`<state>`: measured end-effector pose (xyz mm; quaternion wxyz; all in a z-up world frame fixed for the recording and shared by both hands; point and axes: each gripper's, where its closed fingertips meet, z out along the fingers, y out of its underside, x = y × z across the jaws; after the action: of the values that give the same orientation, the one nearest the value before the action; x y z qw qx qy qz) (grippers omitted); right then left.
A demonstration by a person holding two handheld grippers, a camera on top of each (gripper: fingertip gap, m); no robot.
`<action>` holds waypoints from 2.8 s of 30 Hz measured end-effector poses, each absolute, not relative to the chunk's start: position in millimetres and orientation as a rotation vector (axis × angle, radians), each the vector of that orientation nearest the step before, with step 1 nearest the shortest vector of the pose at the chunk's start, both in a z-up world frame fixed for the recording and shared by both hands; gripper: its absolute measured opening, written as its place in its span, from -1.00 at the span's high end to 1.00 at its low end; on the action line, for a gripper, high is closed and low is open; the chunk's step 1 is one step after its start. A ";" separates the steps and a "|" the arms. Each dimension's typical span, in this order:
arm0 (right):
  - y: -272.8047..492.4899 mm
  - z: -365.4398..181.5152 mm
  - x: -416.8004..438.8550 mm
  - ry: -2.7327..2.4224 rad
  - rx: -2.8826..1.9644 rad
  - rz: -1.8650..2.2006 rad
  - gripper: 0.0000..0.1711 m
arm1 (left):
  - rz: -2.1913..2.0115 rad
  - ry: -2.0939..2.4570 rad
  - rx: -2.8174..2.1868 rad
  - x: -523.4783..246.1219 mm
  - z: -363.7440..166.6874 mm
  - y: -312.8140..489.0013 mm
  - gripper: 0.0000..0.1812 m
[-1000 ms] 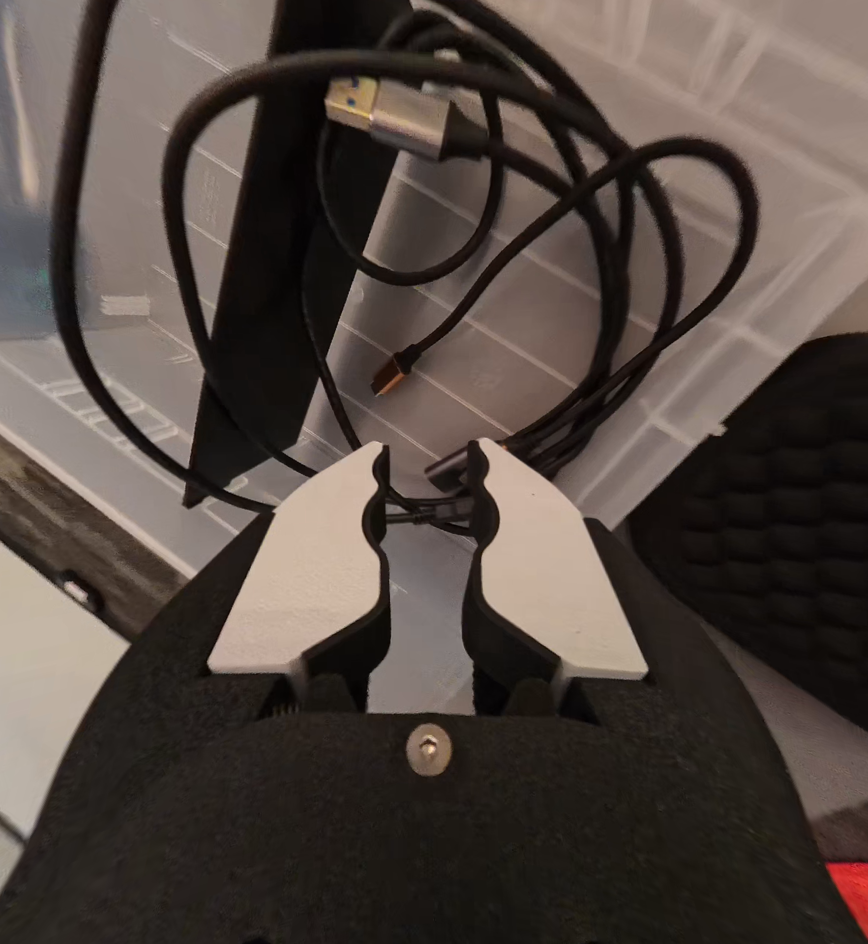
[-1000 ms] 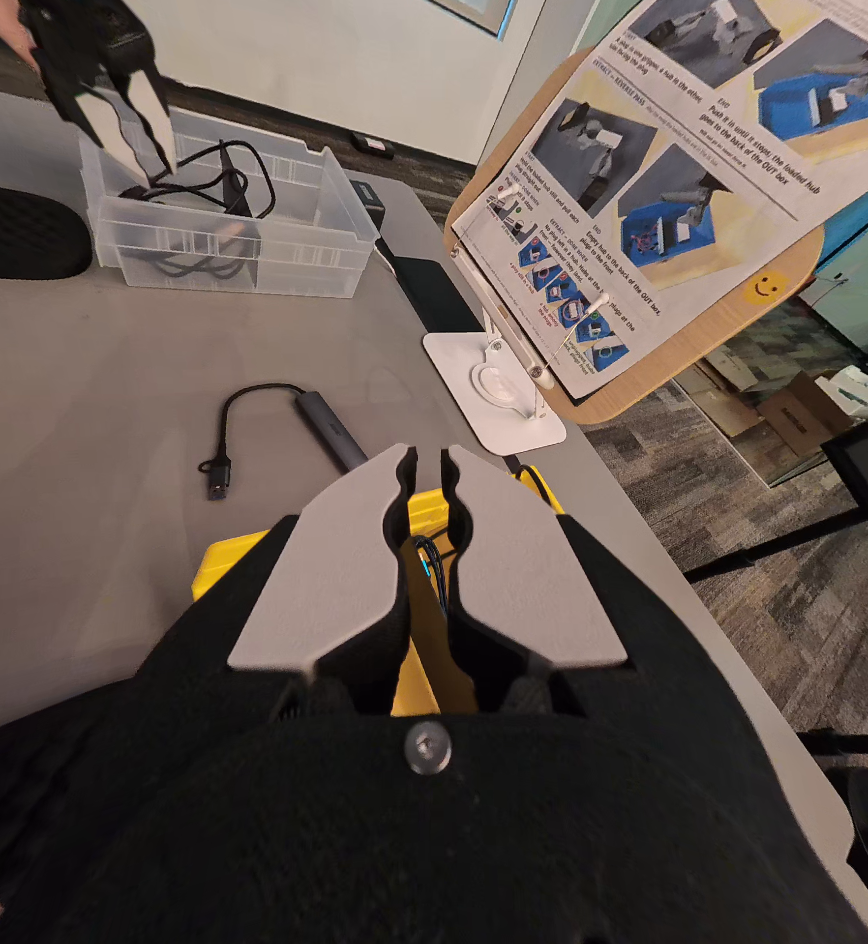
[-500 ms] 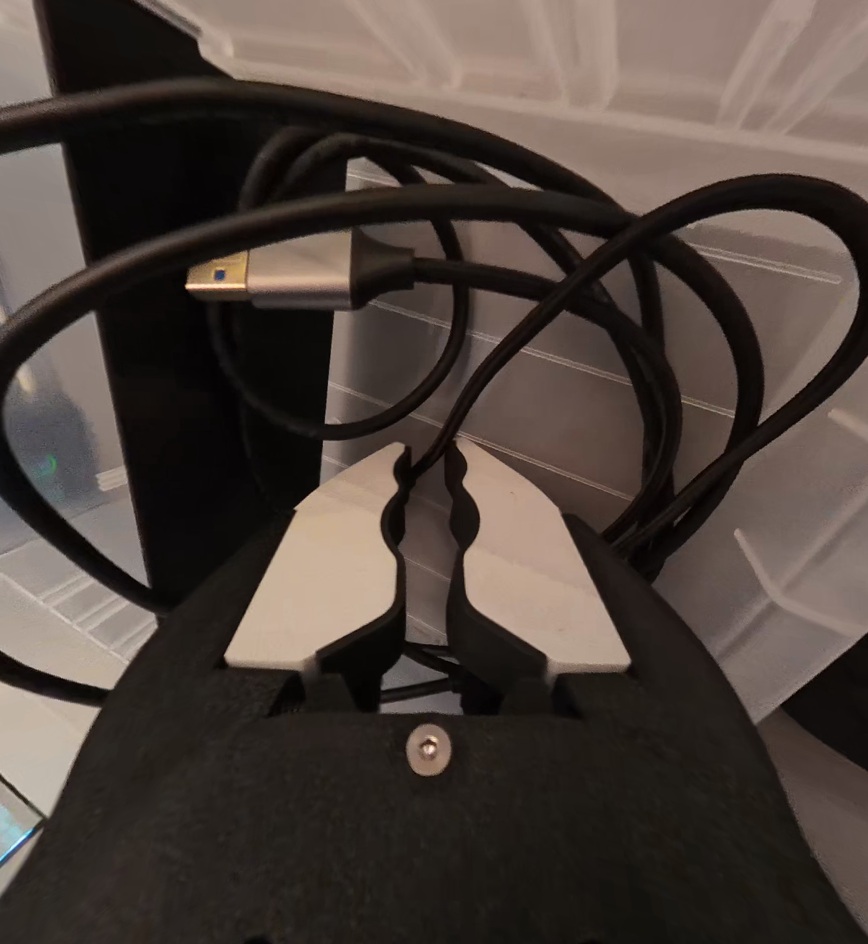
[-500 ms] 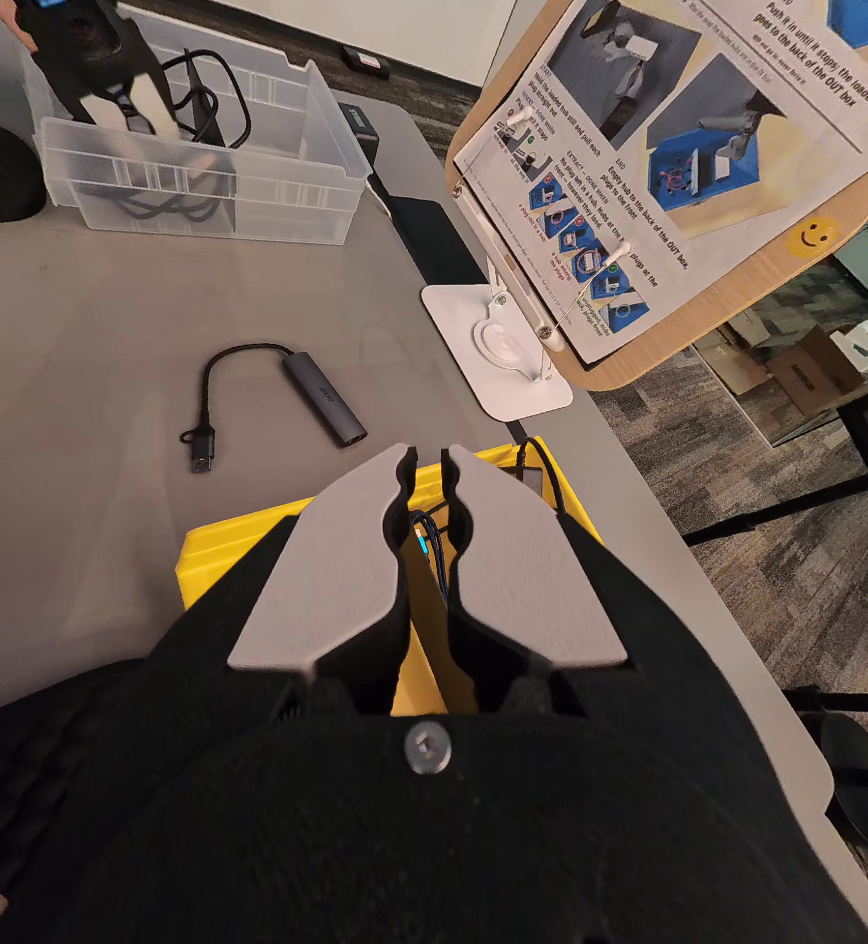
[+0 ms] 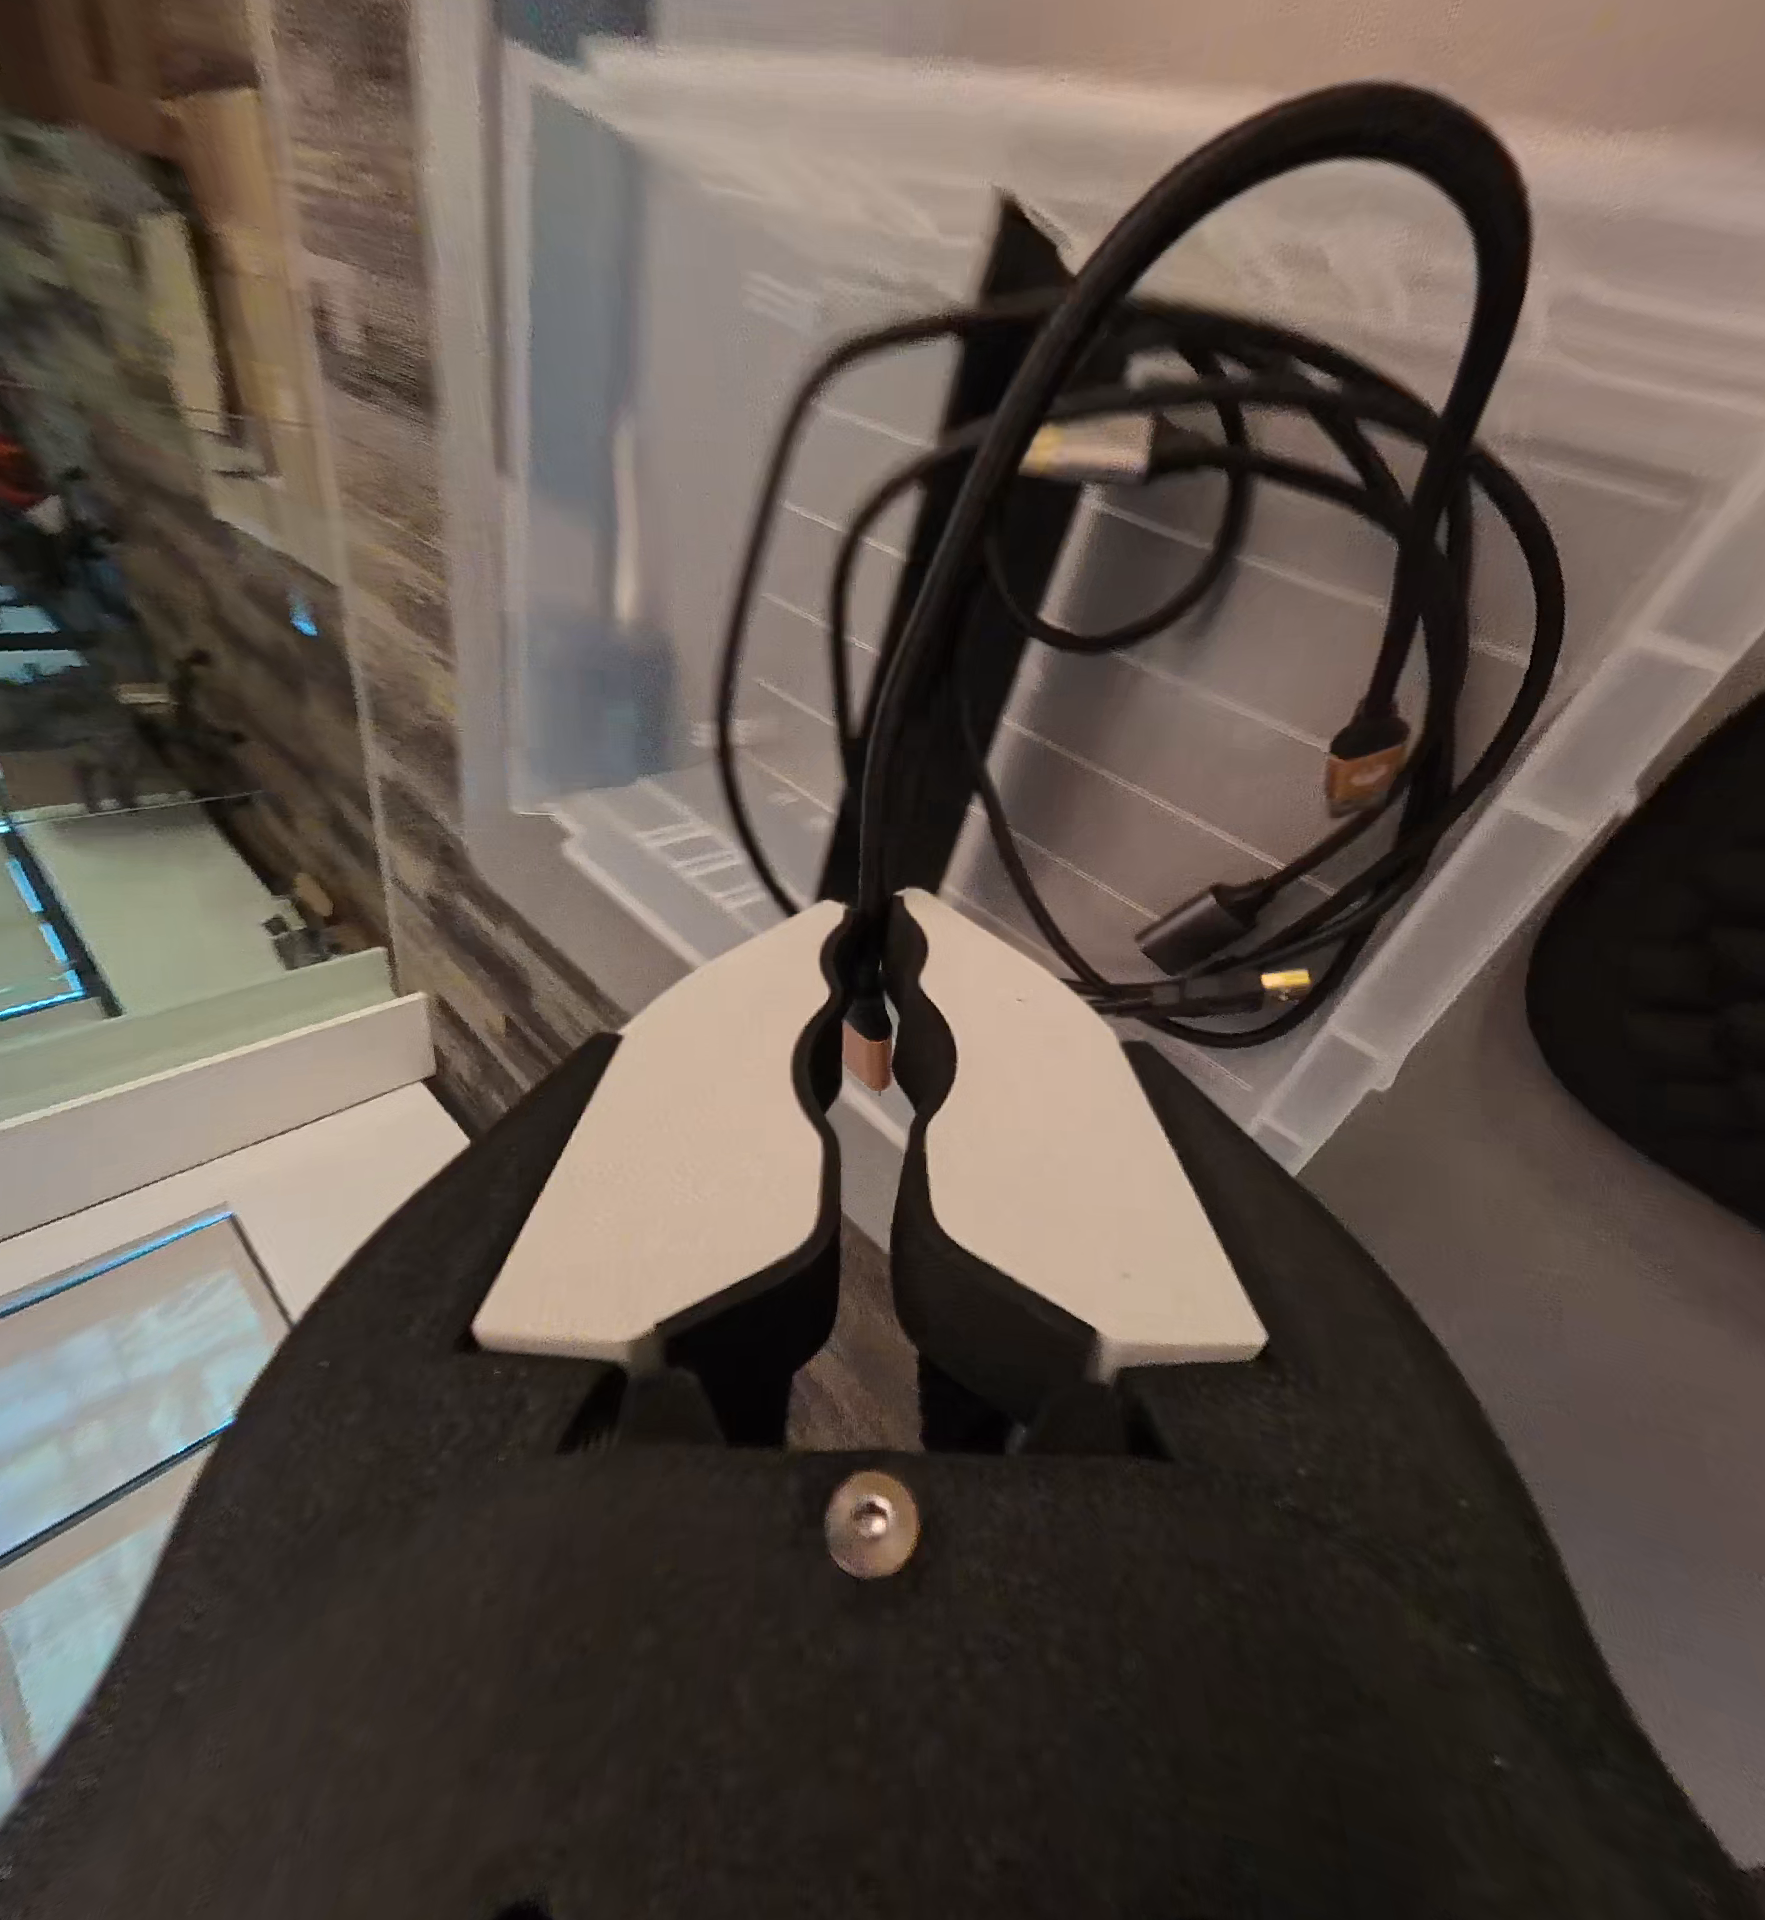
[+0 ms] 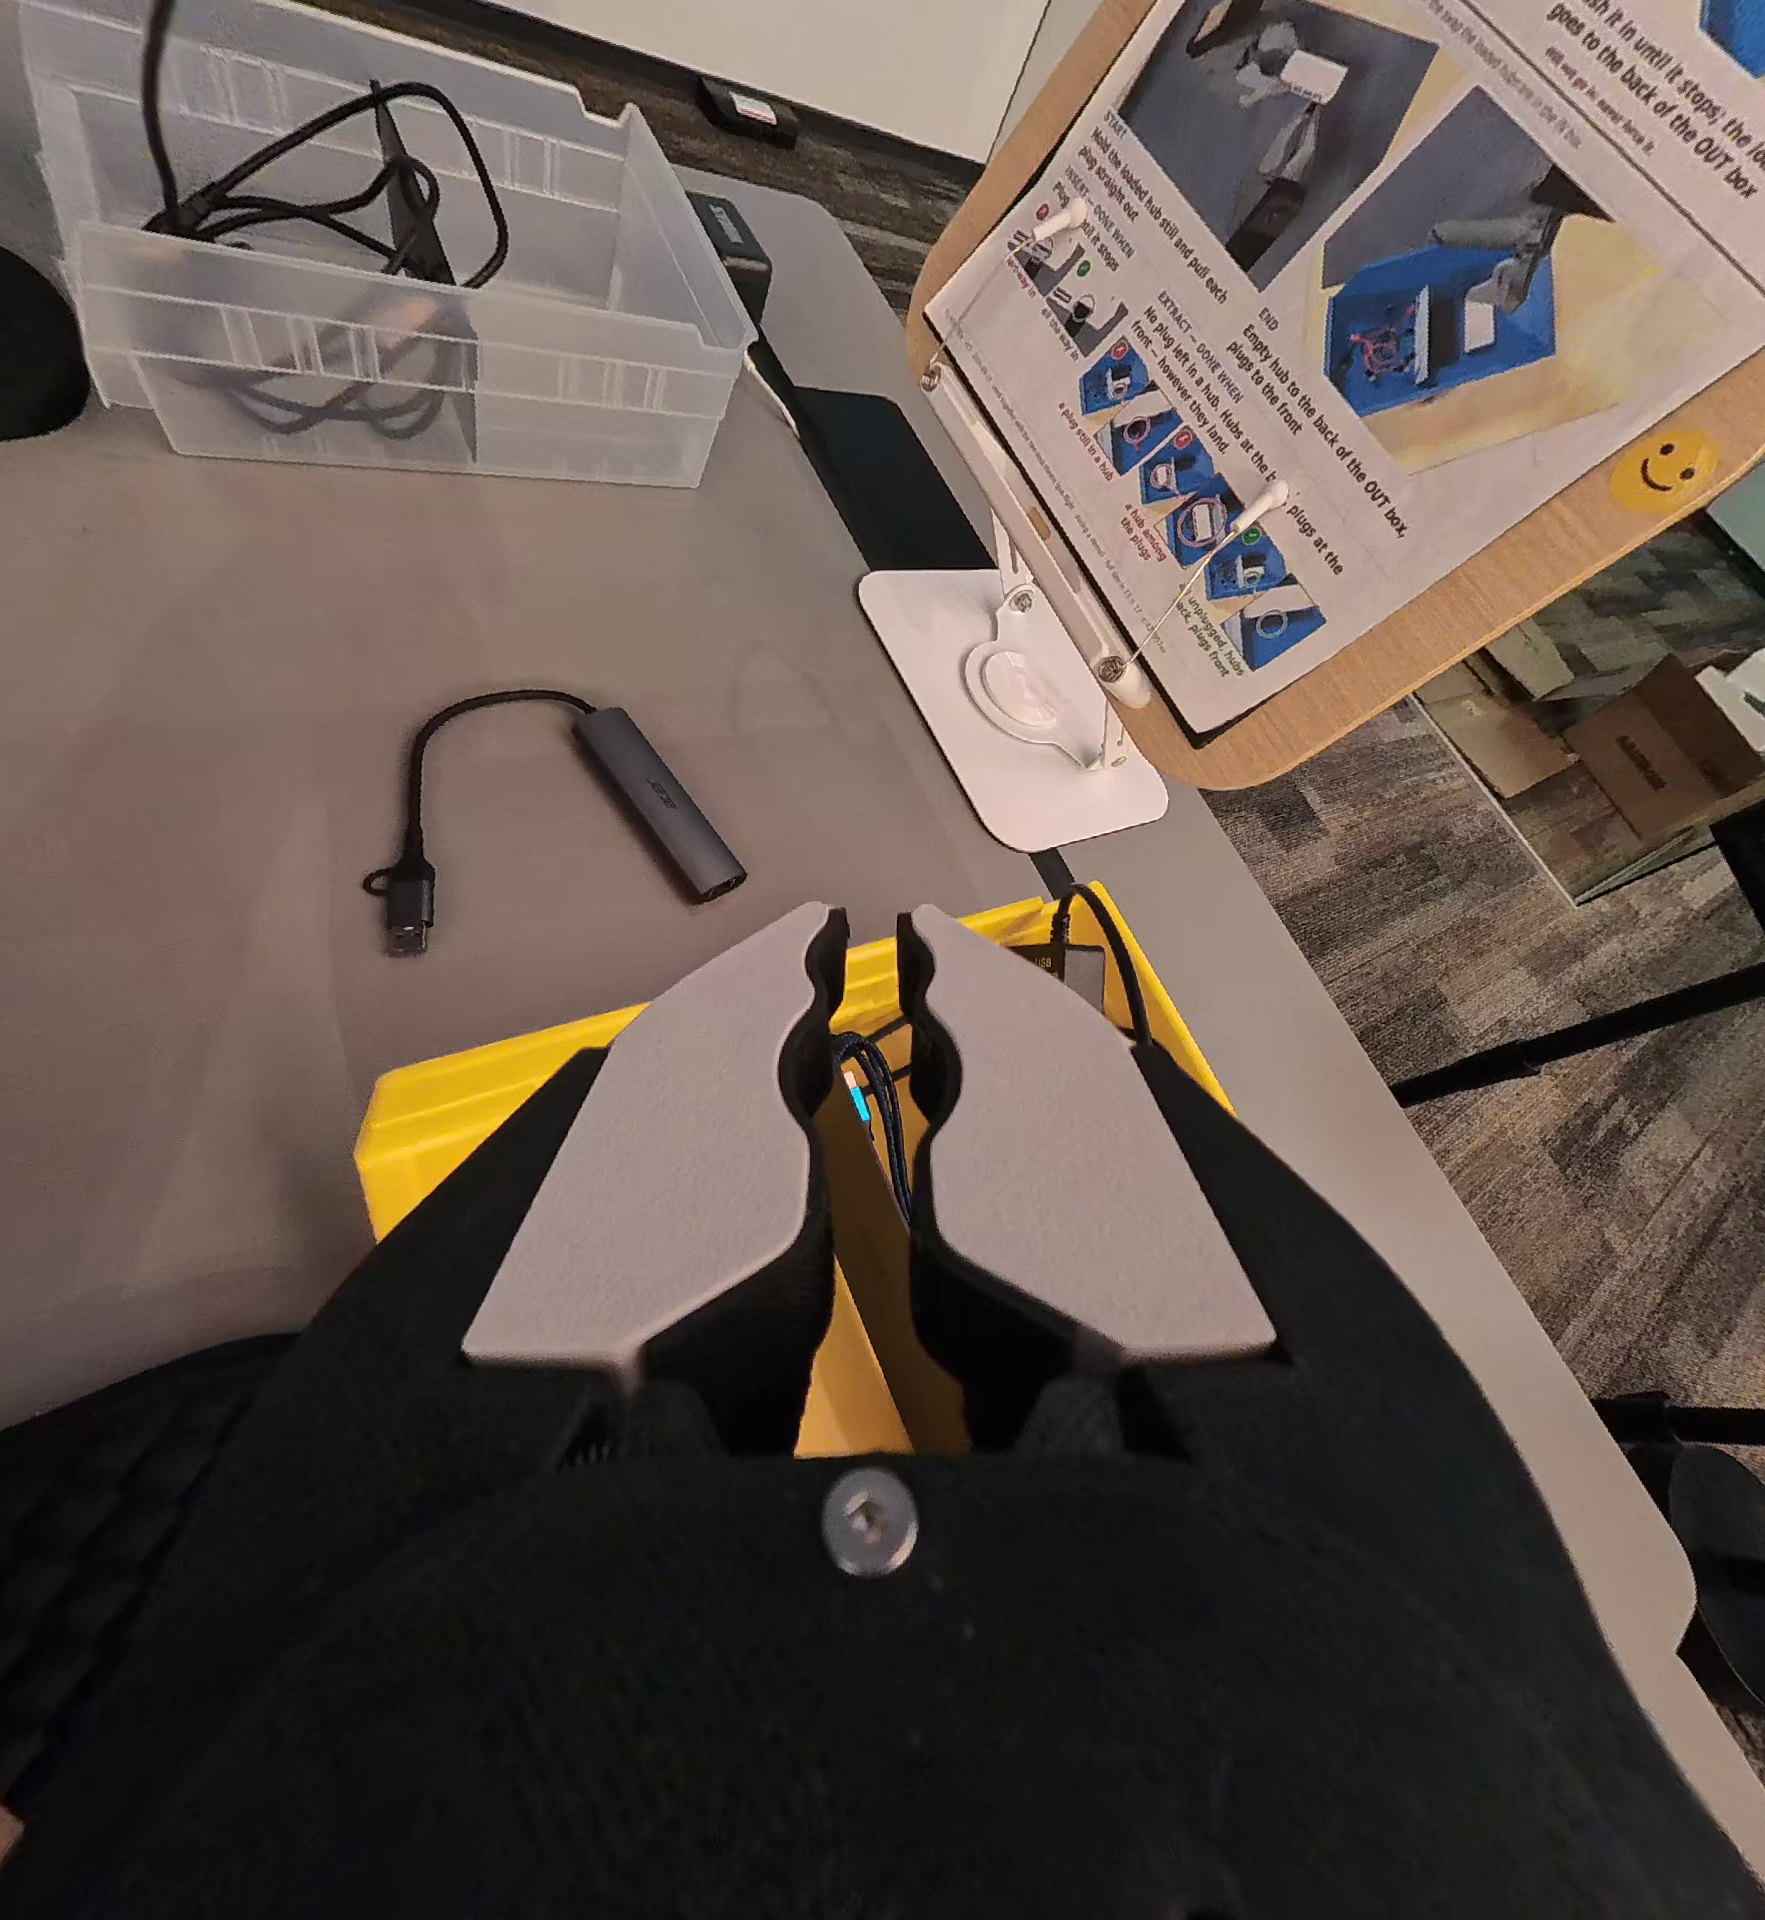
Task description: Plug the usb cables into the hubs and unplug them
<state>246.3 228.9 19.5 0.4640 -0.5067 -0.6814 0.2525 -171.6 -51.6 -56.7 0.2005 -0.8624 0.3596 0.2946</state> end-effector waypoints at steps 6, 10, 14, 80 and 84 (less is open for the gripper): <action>205.9 28.3 229.6 -1.694 -1.171 0.748 0.88 | 0.703 0.852 -2.225 -91.0 11.4 -27.8 0.96; 154.5 35.3 191.7 -1.778 -1.043 1.050 0.84 | 0.494 0.830 -2.371 -25.2 -23.7 -12.1 0.96; 140.8 18.5 175.7 -1.881 -1.086 1.030 0.82 | 0.331 1.028 -2.416 39.1 -80.0 9.4 0.96; 123.0 13.2 116.2 -1.670 -1.368 1.939 0.78 | 0.209 0.771 -1.760 103.8 5.8 90.9 0.63; 124.7 33.3 128.5 -1.674 -1.092 1.822 0.78 | -0.203 0.611 -1.706 97.4 23.6 79.6 0.36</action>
<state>128.5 124.7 33.3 0.2167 -0.3940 -0.6044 0.6577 97.4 79.6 23.6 0.6125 -0.7397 0.2647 -0.0878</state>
